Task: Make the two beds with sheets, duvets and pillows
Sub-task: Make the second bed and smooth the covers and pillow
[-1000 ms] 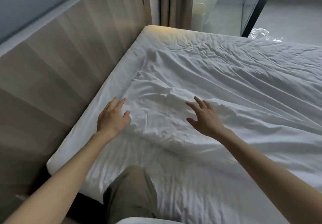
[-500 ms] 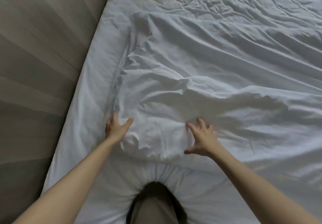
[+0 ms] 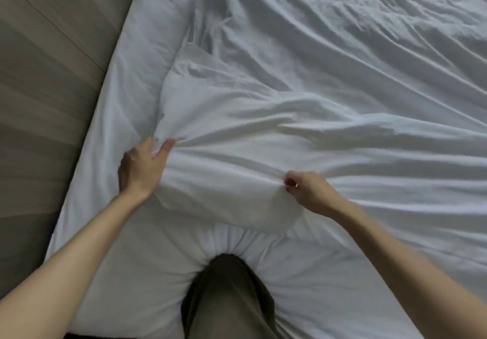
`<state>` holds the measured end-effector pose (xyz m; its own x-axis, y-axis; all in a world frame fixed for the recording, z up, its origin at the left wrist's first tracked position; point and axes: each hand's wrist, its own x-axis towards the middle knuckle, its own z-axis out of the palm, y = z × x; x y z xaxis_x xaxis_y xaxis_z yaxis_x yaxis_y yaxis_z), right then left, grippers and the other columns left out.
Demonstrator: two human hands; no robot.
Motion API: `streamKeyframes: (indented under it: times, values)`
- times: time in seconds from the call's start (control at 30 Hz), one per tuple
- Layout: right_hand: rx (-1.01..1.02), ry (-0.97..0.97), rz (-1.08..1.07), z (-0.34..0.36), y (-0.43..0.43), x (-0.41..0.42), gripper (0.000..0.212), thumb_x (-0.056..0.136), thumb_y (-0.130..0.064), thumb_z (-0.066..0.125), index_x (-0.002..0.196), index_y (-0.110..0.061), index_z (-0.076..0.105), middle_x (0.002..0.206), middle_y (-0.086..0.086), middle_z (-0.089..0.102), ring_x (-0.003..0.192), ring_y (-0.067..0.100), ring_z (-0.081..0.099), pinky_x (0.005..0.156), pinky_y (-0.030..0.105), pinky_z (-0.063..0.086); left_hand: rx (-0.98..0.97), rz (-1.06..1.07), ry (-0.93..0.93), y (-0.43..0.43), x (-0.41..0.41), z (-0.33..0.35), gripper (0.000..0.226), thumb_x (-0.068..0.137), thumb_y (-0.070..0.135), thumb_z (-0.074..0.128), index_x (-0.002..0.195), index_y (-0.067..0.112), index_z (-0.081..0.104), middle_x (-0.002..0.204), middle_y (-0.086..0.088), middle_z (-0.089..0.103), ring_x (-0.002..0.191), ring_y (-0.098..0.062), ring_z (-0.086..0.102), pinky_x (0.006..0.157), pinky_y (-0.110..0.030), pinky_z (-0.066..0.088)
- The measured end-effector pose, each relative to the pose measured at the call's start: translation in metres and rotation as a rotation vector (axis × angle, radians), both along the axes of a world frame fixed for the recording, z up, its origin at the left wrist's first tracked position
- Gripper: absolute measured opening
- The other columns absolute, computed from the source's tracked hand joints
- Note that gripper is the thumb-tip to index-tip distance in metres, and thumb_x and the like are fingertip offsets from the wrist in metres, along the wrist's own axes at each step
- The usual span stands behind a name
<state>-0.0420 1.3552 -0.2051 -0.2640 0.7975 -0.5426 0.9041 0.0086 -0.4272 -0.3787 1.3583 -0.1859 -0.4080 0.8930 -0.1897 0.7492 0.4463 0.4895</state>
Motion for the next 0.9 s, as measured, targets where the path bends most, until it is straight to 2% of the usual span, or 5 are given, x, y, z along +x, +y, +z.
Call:
streamKeyframes:
  times: [0.1,0.27,0.43,0.7,0.9]
  values:
    - [-0.079,0.08,0.098,0.024,-0.01,-0.004,0.014,0.096,-0.02,0.057,0.106,-0.013,0.065,0.101,0.004,0.066,0.09,0.023,0.057,0.07,0.027,0.036,-0.068,-0.047,0.044,-0.039,-0.022,0.014,0.043,0.093,0.053,0.052,0.07,0.018,0.044,0.076,-0.011,0.06,0.079,-0.037,0.06,0.061,-0.035,0.037]
    - [-0.233,0.073,0.158,-0.016,-0.042,-0.023,0.02,0.095,-0.009,0.057,0.11,-0.007,0.069,0.112,0.013,0.068,0.105,0.03,0.062,0.081,0.027,0.041,-0.457,0.033,0.023,-0.065,-0.018,-0.035,0.051,0.095,0.043,0.054,0.123,0.003,0.04,0.127,-0.028,0.052,0.112,-0.044,0.053,0.083,-0.044,0.043]
    - [0.036,0.124,-0.005,-0.002,-0.014,-0.014,0.036,0.092,-0.01,0.06,0.128,-0.013,0.06,0.133,0.013,0.053,0.118,0.032,0.052,0.093,0.028,0.037,-0.343,0.107,0.036,-0.034,0.002,-0.025,0.08,0.092,0.053,0.053,0.151,0.013,0.016,0.15,-0.022,0.027,0.135,-0.041,0.031,0.107,-0.05,0.029]
    - [0.194,-0.008,-0.043,-0.002,0.079,-0.023,0.059,0.094,-0.03,0.059,0.148,-0.021,0.035,0.162,0.008,0.014,0.148,0.029,0.006,0.118,0.043,0.015,-0.305,0.203,-0.153,0.03,0.01,-0.053,0.106,0.075,0.079,0.053,0.153,0.023,0.009,0.158,-0.009,0.019,0.145,-0.032,0.02,0.116,-0.053,0.012]
    - [-0.011,-0.283,-0.063,-0.041,0.119,-0.045,0.069,0.095,-0.052,0.048,0.148,-0.013,0.027,0.149,0.019,0.037,0.138,0.035,0.031,0.113,0.053,0.019,-0.233,0.141,-0.061,0.042,0.014,-0.069,0.095,0.071,0.067,0.071,0.141,0.011,0.038,0.138,-0.012,0.053,0.121,-0.034,0.053,0.094,-0.038,0.043]
